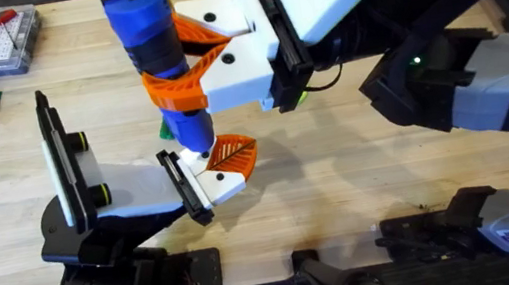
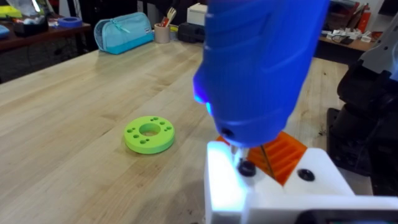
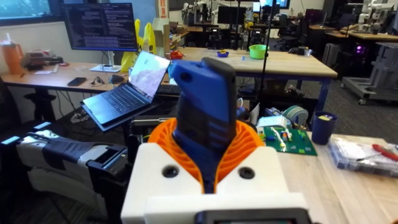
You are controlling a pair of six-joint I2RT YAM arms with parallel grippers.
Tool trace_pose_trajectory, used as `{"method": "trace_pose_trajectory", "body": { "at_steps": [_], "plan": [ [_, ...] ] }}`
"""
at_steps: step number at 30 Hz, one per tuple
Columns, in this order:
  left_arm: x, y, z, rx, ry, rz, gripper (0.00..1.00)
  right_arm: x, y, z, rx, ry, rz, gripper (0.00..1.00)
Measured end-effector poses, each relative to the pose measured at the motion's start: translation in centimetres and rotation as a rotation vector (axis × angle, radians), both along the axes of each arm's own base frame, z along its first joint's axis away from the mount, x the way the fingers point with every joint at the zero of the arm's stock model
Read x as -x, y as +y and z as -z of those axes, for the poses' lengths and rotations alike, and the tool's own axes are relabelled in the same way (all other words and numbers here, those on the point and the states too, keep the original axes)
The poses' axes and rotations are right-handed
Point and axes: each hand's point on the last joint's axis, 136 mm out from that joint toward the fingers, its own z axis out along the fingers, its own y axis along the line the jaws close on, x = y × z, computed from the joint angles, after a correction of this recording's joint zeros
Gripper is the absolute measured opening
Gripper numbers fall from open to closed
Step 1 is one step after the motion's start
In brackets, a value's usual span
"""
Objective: Pick up the gripper from the table and insert it into the empty holder that is missing its gripper. Then pick up a screw, insert it into the mounting hole, and use the screwdriver to tighten it. Finally, clean up the table by picking up the vegetable and placing it into the bucket.
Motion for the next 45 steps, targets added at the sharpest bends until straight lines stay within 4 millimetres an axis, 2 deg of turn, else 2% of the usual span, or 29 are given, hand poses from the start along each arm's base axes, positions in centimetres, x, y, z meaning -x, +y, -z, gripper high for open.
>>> {"method": "trace_pose_trajectory", "body": {
  "at_steps": [5,17,22,30,33,45],
  "plan": [
    [0.0,0.0,0.3,-0.004,0.018,0.000,0.016,-0.1,0.1,0.1,0.004,0.013,-0.002,0.051],
    [0.0,0.0,0.3,-0.005,0.015,-0.001,0.016,0.9,-1.0,-3.1,-0.115,-0.018,-0.034,0.051],
    [0.0,0.0,0.3,-0.005,0.016,-0.001,0.016,0.4,-1.4,-3.4,-0.098,0.060,-0.049,0.049],
    [0.0,0.0,0.3,-0.005,0.015,-0.001,0.016,-0.9,-1.9,-6.5,-0.049,0.107,-0.075,0.050],
    [0.0,0.0,0.3,-0.005,0.015,-0.001,0.016,-1.1,-1.9,-6.8,-0.030,0.129,-0.080,0.050],
    [-0.1,0.1,0.3,-0.006,0.015,-0.006,0.016,0.2,-2.0,-6.2,-0.006,0.039,-0.139,0.050]
  ]
}}
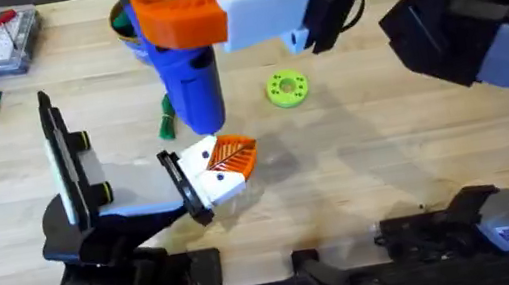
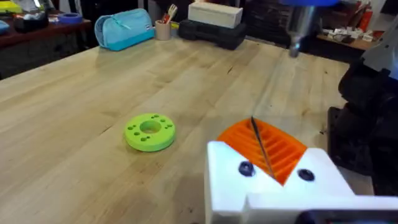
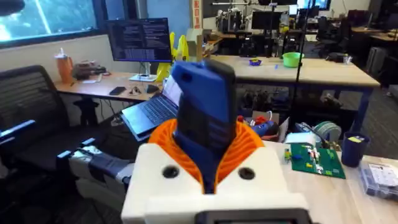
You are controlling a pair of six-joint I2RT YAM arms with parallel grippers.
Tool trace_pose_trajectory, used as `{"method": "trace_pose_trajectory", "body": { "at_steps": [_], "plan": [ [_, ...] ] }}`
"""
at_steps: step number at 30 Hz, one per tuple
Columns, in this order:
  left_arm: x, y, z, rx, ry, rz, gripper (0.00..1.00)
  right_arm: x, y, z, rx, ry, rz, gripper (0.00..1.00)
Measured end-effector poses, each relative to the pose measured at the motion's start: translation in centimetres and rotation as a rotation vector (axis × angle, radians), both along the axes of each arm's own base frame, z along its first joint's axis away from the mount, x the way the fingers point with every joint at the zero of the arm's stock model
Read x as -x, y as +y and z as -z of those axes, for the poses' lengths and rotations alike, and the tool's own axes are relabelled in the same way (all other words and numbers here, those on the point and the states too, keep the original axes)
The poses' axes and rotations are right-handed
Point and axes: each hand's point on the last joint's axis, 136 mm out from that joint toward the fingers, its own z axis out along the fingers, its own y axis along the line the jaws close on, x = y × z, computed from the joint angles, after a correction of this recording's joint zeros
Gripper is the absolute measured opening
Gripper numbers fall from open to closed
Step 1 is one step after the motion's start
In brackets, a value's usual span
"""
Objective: Pick up the gripper from the table and insert it into the empty holder that is missing its gripper. Then pick up a screw, insert it into the mounting hole, and use the screwdriver to tighten it. Finally, clean up the table by picking up the vegetable and placing it into the bucket.
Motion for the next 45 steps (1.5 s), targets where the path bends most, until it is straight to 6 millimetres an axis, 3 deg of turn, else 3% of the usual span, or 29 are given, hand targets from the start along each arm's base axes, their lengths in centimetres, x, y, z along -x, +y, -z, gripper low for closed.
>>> {"method": "trace_pose_trajectory", "body": {
  "at_steps": [12,22,30,45],
  "plan": [
    [0.0,0.0,0.0,0.000,0.000,-0.002,0.016,1.4,1.1,1.5,-0.002,-0.064,-0.040,0.049],
    [0.0,0.0,0.0,0.000,0.000,-0.002,0.016,0.7,2.5,3.8,0.030,-0.038,-0.055,0.050],
    [-0.1,0.0,0.0,0.000,0.000,-0.004,0.016,1.4,2.0,4.1,-0.030,-0.112,-0.055,0.051],
    [-0.1,0.1,0.0,0.000,-0.002,-0.009,0.016,1.0,2.2,5.7,0.016,-0.053,-0.045,0.049]
  ]
}}
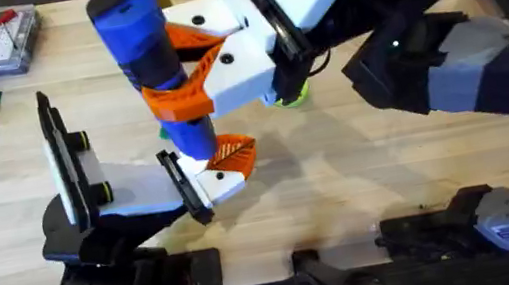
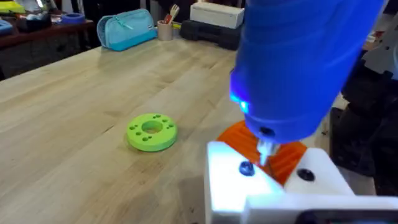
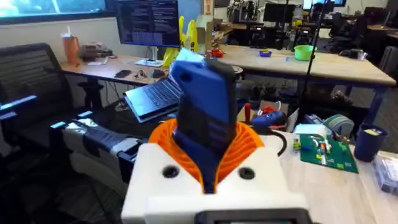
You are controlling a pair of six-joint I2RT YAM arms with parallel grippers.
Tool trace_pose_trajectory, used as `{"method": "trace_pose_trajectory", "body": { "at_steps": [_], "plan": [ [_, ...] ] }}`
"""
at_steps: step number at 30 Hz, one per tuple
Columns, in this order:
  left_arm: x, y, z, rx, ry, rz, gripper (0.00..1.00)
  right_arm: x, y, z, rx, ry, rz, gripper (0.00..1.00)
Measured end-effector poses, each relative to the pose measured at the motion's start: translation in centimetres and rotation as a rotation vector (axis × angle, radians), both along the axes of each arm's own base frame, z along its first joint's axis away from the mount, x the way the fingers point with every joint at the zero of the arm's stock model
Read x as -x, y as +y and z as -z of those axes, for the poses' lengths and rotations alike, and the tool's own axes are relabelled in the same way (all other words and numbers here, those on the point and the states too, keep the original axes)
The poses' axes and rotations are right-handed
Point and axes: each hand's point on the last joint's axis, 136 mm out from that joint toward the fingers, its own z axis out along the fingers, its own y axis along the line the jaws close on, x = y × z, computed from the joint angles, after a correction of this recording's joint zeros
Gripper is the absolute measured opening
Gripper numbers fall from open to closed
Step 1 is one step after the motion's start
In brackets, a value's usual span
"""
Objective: Pick up the gripper from the table and insert it into the empty holder that is missing its gripper. Then pick up a screw, insert it into the mounting hole, and use the screwdriver to tighten it. Finally, clean up the table by picking up the vegetable and placing it into the bucket.
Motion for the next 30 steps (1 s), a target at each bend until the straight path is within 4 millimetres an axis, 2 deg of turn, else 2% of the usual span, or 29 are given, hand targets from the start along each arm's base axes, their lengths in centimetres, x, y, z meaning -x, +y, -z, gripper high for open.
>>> {"method": "trace_pose_trajectory", "body": {
  "at_steps": [30],
  "plan": [
    [0.00,0.00,0.00,0.000,0.000,0.000,0.016,-0.09,0.04,0.07,-0.013,-0.043,0.011,0.050]
  ]
}}
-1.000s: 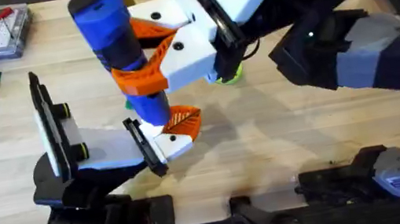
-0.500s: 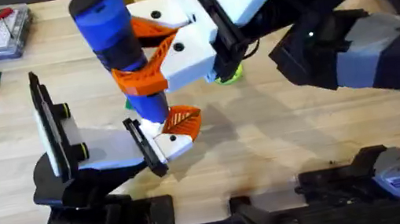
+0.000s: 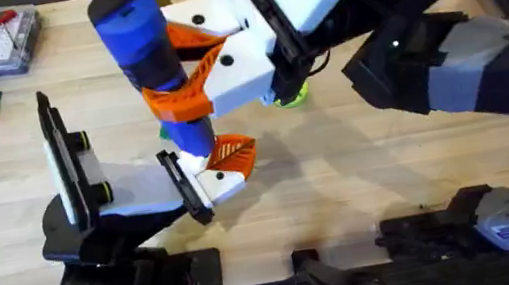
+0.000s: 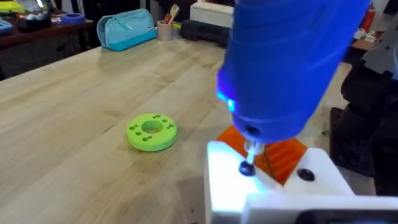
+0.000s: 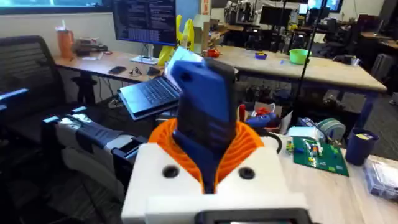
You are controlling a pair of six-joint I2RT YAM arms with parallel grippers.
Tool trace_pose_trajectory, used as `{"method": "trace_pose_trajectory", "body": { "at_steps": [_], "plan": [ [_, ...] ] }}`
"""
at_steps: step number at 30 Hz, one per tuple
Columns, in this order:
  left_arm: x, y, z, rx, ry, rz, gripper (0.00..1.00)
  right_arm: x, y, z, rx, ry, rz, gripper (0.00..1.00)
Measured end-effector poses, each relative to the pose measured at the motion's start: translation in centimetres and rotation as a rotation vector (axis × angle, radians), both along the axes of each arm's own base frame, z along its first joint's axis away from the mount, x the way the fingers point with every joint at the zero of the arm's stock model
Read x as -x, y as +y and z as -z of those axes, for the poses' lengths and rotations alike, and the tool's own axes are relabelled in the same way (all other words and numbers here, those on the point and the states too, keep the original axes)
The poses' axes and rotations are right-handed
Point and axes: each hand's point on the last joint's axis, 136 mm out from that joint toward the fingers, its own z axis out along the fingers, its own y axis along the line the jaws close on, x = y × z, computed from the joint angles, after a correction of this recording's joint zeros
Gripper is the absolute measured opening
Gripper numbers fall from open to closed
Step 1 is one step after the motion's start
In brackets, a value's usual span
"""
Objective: Pick up the gripper from the table and insert it into the empty holder that is missing its gripper. Then pick up a screw, insert it into the mounting hole, and use the screwdriver to tighten it. Finally, clean up the table by picking up the vegetable and placing it into the bucket.
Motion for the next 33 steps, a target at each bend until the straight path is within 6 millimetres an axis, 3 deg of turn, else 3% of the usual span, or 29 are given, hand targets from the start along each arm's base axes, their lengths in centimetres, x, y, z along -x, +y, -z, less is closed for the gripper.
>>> {"method": "trace_pose_trajectory", "body": {
  "at_steps": [33],
  "plan": [
    [0.00,0.00,0.00,0.000,0.000,0.000,0.016,-0.10,0.07,0.18,0.005,0.005,0.002,0.049]
  ]
}}
